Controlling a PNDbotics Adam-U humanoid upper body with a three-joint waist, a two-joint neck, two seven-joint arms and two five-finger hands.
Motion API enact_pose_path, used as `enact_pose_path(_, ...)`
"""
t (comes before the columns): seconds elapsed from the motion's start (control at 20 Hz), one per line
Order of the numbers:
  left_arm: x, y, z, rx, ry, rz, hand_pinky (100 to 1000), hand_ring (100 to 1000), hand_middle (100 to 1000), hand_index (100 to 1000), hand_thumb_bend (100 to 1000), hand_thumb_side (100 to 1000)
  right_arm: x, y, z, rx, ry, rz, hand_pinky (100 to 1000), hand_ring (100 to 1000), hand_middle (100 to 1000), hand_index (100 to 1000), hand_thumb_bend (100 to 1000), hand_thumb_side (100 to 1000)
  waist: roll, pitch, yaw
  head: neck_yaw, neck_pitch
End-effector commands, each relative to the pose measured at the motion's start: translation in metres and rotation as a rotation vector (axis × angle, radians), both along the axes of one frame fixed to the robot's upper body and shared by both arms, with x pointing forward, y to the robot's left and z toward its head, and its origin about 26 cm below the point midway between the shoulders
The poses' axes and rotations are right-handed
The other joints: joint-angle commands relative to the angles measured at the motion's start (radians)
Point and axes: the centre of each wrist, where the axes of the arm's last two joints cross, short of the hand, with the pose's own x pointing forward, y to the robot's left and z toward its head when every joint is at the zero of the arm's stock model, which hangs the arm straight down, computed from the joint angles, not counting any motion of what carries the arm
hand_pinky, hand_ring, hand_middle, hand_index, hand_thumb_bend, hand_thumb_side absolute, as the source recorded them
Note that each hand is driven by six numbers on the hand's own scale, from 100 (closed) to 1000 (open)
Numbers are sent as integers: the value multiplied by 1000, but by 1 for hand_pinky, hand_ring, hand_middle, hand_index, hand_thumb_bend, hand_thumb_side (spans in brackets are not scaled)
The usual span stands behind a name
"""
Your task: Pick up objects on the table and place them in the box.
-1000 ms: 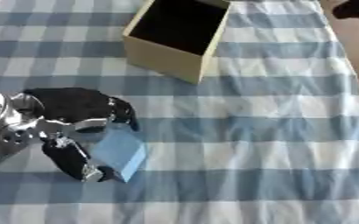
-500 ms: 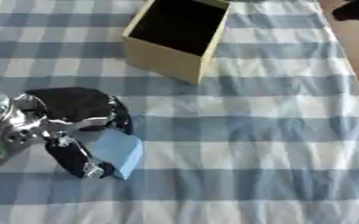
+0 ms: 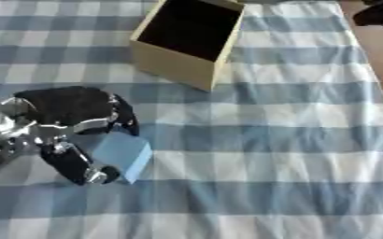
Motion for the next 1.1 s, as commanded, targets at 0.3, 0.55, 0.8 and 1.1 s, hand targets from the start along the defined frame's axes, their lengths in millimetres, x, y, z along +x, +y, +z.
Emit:
enact_pose_path(0.3, -2, 13, 26, -61, -110, -31, 342, 515, 516, 577, 127, 100, -3, -4, 8, -18, -24, -18, 724, 670, 671, 803, 100, 1000, 2, -20, 4, -11, -10)
enact_pose_path(0.55, -2, 17, 41, -105, -163, -55, 336, 532, 513, 571, 106, 100, -3, -4, 9, -24, -29, -19, 724, 670, 671, 803, 100, 1000, 6, -18, 5, -14, -13)
enact_pose_path(0.8, -5, 17, 64, -150, -194, -74, 334, 537, 515, 570, 100, 100, -2, -2, 12, -32, -37, -12, 724, 670, 670, 802, 100, 1000, 11, -13, -1, -5, -14)
enact_pose_path(1.1, -11, 15, 98, -204, -198, -59, 333, 537, 518, 572, 100, 100, -2, -1, 16, -45, -43, 2, 725, 670, 669, 802, 100, 1000, 23, -7, -14, 23, -23)
